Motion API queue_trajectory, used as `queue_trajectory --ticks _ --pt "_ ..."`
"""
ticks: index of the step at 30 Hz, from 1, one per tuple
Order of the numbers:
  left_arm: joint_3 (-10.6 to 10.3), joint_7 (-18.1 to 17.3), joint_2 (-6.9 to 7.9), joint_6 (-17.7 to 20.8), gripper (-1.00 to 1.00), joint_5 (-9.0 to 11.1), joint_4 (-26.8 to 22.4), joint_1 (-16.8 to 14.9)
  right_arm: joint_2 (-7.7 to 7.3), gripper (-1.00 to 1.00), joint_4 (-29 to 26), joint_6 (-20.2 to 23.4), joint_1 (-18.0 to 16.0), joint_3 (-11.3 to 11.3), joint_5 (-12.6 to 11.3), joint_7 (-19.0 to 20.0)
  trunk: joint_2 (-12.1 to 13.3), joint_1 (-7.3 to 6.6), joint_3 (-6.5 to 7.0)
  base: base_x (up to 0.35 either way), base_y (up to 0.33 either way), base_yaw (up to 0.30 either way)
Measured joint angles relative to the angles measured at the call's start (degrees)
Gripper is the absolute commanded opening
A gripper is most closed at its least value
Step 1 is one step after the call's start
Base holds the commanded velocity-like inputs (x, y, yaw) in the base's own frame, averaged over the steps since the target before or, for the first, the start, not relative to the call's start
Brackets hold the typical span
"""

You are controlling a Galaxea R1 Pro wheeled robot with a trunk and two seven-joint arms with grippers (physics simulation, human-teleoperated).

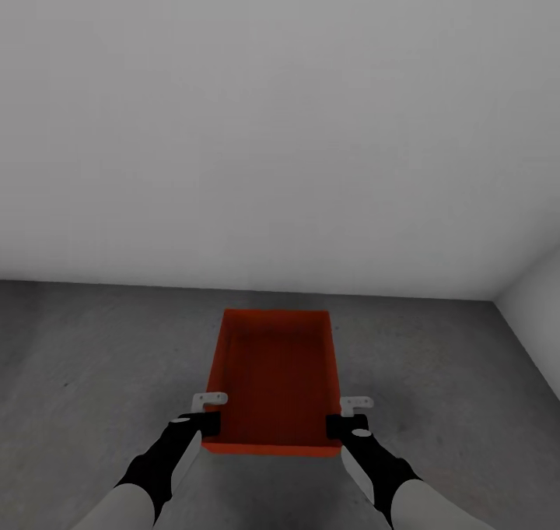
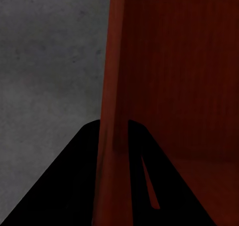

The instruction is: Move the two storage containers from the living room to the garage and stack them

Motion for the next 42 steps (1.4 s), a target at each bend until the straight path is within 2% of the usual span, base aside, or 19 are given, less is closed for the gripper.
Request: queue_trajectory --ticks 42 --pt "0.0 0.0 0.0 0.0 -1.0 0.0 0.0 0.0 0.0 -1.0 0.0 0.1 0.0 0.0 0.0 0.0 -16.9 9.23 -7.55 0.0 0.0 0.0"
